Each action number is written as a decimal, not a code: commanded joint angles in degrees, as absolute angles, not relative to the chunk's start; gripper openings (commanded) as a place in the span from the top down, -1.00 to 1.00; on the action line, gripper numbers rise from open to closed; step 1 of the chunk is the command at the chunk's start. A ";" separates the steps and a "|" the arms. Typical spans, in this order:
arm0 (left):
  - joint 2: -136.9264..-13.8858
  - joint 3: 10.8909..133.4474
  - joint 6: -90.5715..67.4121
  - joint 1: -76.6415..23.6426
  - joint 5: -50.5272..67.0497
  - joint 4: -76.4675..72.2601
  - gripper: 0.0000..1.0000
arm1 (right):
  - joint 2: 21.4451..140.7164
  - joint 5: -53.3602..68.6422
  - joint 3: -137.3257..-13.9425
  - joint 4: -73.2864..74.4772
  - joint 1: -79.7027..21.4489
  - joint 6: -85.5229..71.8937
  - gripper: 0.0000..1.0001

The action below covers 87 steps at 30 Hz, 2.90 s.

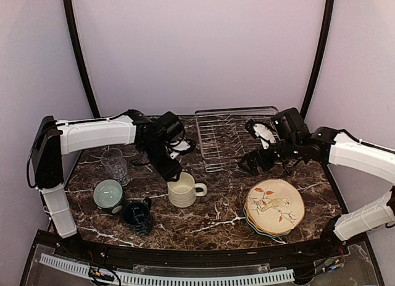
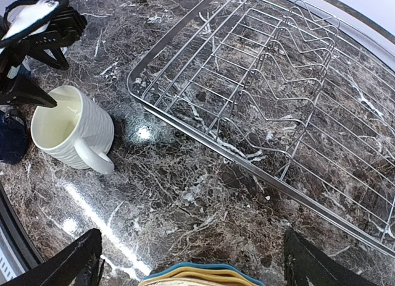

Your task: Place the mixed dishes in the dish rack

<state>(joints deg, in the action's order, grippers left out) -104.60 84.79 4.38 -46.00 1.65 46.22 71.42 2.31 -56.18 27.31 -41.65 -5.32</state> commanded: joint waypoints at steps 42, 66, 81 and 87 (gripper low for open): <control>-81.22 63.79 -11.91 -47.14 -11.98 10.06 0.99 | 74.88 25.32 -57.28 5.48 -43.41 -29.24 -0.97; -77.76 37.08 27.10 -58.65 -41.14 -62.66 0.99 | 91.80 39.48 -60.62 -16.79 -44.50 -58.56 -0.51; -92.62 36.06 53.92 -63.53 -39.16 -93.14 0.98 | 96.34 44.56 -61.96 -21.42 -44.69 -63.27 0.09; -91.24 34.63 52.98 -63.54 -38.16 -93.16 0.99 | 95.71 44.63 -60.33 -22.51 -44.38 -63.74 0.26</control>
